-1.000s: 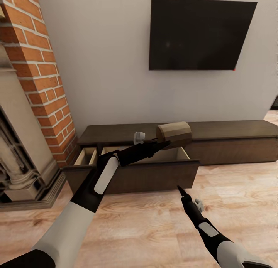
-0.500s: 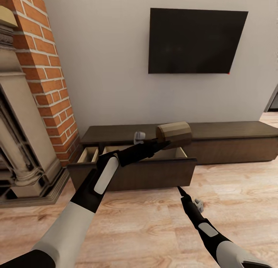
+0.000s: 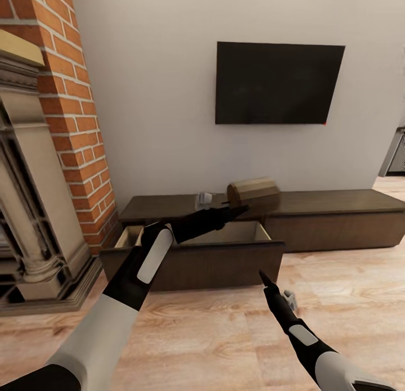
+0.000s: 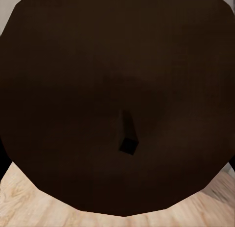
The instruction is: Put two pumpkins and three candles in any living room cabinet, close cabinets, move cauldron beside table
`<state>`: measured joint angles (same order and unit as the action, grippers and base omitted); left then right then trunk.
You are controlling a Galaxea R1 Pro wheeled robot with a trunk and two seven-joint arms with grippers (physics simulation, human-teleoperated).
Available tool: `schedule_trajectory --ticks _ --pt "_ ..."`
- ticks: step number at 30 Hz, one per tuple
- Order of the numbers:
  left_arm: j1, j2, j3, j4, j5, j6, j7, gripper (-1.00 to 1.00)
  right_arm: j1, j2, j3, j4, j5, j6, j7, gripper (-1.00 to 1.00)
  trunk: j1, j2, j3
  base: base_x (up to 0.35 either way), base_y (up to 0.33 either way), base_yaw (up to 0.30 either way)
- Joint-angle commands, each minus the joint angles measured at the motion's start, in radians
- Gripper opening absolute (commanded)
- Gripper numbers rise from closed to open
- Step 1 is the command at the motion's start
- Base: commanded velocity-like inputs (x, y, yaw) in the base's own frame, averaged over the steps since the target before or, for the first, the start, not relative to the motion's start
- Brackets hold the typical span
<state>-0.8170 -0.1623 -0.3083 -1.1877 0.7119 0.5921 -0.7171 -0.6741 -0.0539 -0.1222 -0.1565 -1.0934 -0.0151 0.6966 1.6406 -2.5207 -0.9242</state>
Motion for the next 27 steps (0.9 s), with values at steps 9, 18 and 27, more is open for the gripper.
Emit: schedule_trajectory --ticks 9,18,27 --pt "0.000 0.000 0.001 0.000 0.004 0.006 0.001 -1.00 0.000 0.005 -0.007 0.003 0.006 -0.054 0.003 1.00 -0.004 0.002 0.038 0.000 0.000 0.000" --pt "0.000 0.002 0.003 0.002 0.006 0.006 0.023 -1.00 -0.001 0.034 -0.007 0.027 0.009 -0.195 0.003 1.00 -0.006 0.003 0.054 0.000 0.000 0.000" --pt "-0.001 0.001 0.002 0.001 0.005 0.006 0.061 -1.00 -0.001 0.033 -0.007 0.025 0.011 -0.191 0.006 1.00 -0.008 0.004 0.070 0.000 0.000 0.000"
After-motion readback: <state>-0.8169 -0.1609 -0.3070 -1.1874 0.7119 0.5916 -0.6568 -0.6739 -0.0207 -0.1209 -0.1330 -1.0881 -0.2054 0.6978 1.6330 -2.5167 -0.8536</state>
